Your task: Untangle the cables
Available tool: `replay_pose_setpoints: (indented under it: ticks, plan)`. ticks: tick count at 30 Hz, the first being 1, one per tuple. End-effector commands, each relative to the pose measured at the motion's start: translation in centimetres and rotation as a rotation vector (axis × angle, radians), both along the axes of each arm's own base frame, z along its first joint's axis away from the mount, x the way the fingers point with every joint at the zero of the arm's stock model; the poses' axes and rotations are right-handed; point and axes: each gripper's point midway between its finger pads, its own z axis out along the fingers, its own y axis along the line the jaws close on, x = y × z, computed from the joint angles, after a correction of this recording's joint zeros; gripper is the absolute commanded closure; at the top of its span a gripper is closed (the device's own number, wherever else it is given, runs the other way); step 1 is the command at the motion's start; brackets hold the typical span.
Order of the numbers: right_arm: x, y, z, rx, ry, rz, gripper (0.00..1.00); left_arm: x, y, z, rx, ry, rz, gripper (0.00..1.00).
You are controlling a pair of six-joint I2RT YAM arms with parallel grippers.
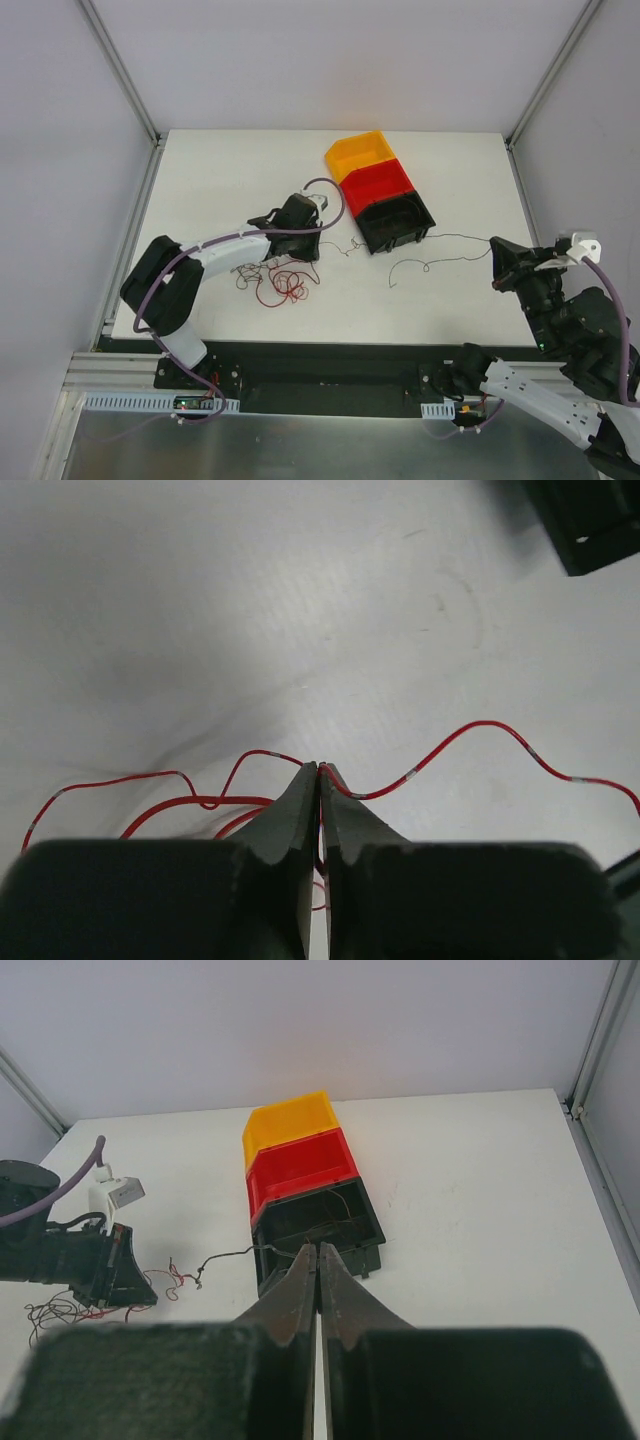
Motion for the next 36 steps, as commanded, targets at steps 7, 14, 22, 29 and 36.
replay_pose_setpoints:
  ticks: [7, 14, 22, 29, 36]
  plan:
    - [-1.4, -3.6, 3.1, 0.054, -0.077, -0.064, 1.00, -0.2, 13.0, -3.6, 0.108, 0.130, 0.461, 1.00]
    - [0.4, -0.2, 2.4, -0.004, -0.036, -0.029, 0.99, -1.9, 10.6, 1.2, -0.098, 0.101, 0.337, 0.65]
    - [4.3, 5.5, 2.5, -0.100, 0.017, -0.012, 1.00, -2.3, 7.6, 12.0, -0.312, -0.047, 0.155, 0.14]
    - [10.8, 9.8, 3.2, -0.120, 0.098, -0.011, 1.00, -0.8, 8.5, 23.7, -0.309, -0.310, 0.101, 0.05]
    - [17.3, 10.7, 4.6, -0.179, 0.146, -0.095, 1.00, 2.0, 11.8, 28.9, -0.124, -0.510, 0.157, 0.04]
